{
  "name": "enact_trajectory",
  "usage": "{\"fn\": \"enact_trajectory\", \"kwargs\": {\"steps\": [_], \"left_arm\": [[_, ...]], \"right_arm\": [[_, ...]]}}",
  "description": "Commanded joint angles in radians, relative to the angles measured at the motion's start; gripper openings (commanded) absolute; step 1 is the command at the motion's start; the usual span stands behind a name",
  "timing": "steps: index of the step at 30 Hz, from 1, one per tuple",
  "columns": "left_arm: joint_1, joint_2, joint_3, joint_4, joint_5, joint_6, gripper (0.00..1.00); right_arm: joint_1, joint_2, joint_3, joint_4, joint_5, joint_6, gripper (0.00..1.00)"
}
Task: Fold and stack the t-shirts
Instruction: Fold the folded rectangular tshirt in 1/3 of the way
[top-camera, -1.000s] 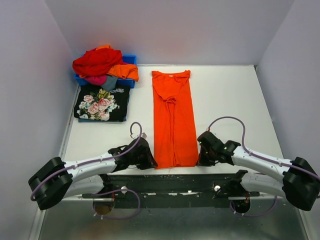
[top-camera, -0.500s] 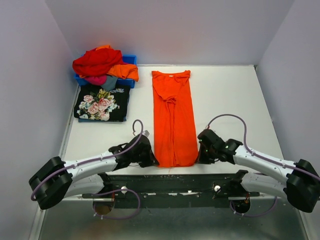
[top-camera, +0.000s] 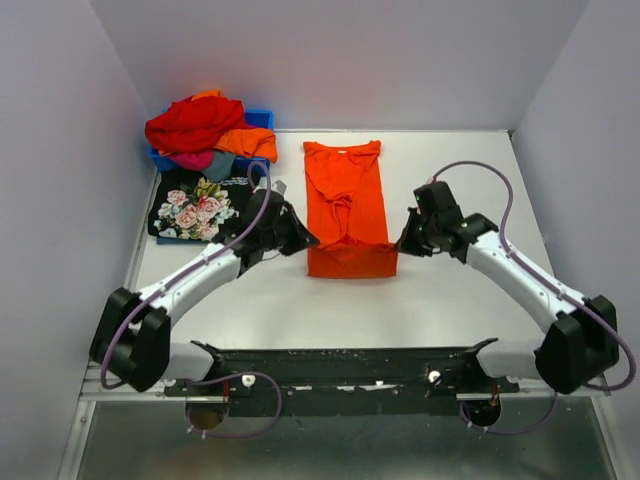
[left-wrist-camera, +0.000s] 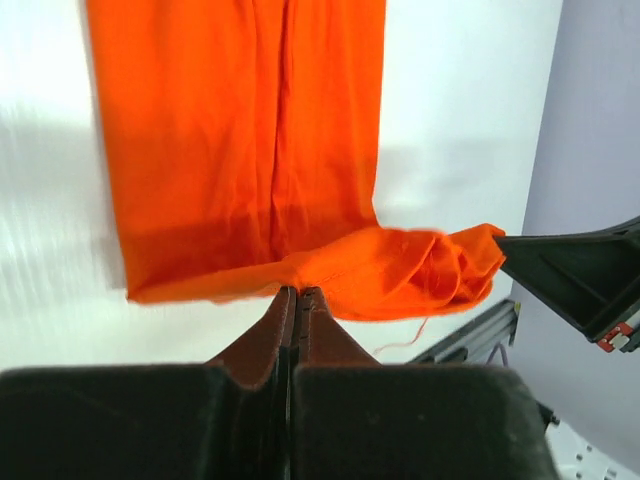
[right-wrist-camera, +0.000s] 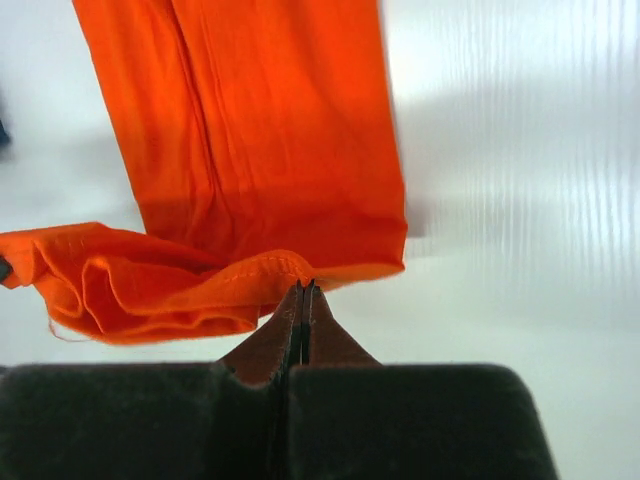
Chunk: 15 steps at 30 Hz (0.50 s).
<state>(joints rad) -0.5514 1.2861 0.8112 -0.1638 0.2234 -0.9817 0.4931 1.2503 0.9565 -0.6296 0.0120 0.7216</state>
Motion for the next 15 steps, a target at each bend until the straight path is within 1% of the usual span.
{"fn": "enact_trajectory", "kwargs": {"steps": [1,6,10,15], "left_arm": [[0.093,0.171,0.143,0.003,0.037,0.069,0.00],[0.156,0.361,0.242,0.069,0.060,0.064,0.00],[0.177,0.499,0.347,0.052,0.054,0.089,0.00],[0.189,0.590,0.439,0.024,0.041,0.109,0.00]], "right_arm": [[-0.089,0.154,0.149,-0.035,-0.063,-0.077,0.01],[-0.149,0.337,0.316,-0.041,-0.086,-0.099,0.01],[-0.169,0.472,0.433,-0.059,-0.092,-0.113,0.01],[-0.177,0.598,0.542,-0.073,-0.102,-0.126,0.01]]}}
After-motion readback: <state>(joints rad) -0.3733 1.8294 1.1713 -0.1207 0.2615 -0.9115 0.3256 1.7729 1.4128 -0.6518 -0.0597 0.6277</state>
